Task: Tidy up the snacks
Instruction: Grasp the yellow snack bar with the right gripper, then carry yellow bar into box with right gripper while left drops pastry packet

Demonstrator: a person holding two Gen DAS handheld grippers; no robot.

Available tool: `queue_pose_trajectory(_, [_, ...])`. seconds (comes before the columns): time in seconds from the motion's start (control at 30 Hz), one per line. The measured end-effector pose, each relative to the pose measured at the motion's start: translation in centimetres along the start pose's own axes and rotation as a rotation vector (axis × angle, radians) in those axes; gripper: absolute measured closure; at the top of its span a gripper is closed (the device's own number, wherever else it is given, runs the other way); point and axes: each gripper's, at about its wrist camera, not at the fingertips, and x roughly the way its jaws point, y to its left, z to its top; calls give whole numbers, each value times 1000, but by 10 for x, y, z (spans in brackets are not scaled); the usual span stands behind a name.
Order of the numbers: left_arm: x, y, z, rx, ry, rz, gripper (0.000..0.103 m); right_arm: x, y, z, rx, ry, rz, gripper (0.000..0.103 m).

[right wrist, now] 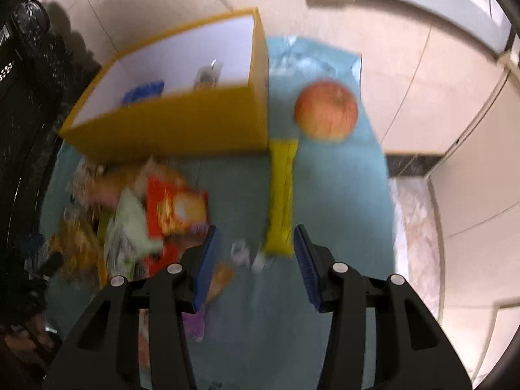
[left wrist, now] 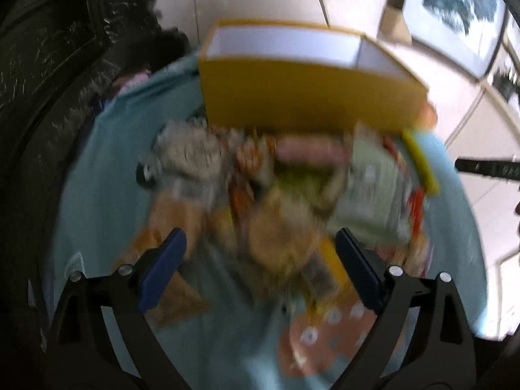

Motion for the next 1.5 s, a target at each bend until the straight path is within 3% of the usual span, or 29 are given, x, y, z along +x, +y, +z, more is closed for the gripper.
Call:
queue_pose_trajectory(0.2, [-3, -15, -16, 110, -28, 33, 9, 0, 12, -26, -39, -2, -12, 55])
queue_pose_trajectory(0.37, [2, -12, -10, 89, -34, 27, 9, 0, -4, -25, -10, -5, -42, 55])
queue_pose_trajectory(0.6, [18, -11, -1, 95, -20, 44, 9, 18, -13, -7, -8, 2, -89, 55])
queue_pose_trajectory(0.93, [46, -13, 4, 107, -12, -3, 9, 69, -12, 27, -17, 27, -119, 55])
queue_pose_trajectory(1.03, [49, -11, -1, 98, -16, -29, 10, 88, -15, 31, -1, 70, -120, 64])
queue_pose_trajectory(1.13, [47, -10, -5, 96, -31, -56, 25, 97, -10, 26, -35, 83, -133, 74])
queue_pose_trajectory(1.17, [45, -11, -5, 103, -36, -82, 37, 97, -7, 25, -62, 76, -138, 78])
queue_pose_trajectory(1.2, [43, -12, -5, 110, -41, -80, 44, 96, -6, 24, -64, 74, -124, 81])
queue_pose_trajectory(1.5, [22, -1, -6, 39, -77, -101, 48, 67, -22, 3, 26, 64, -5, 82])
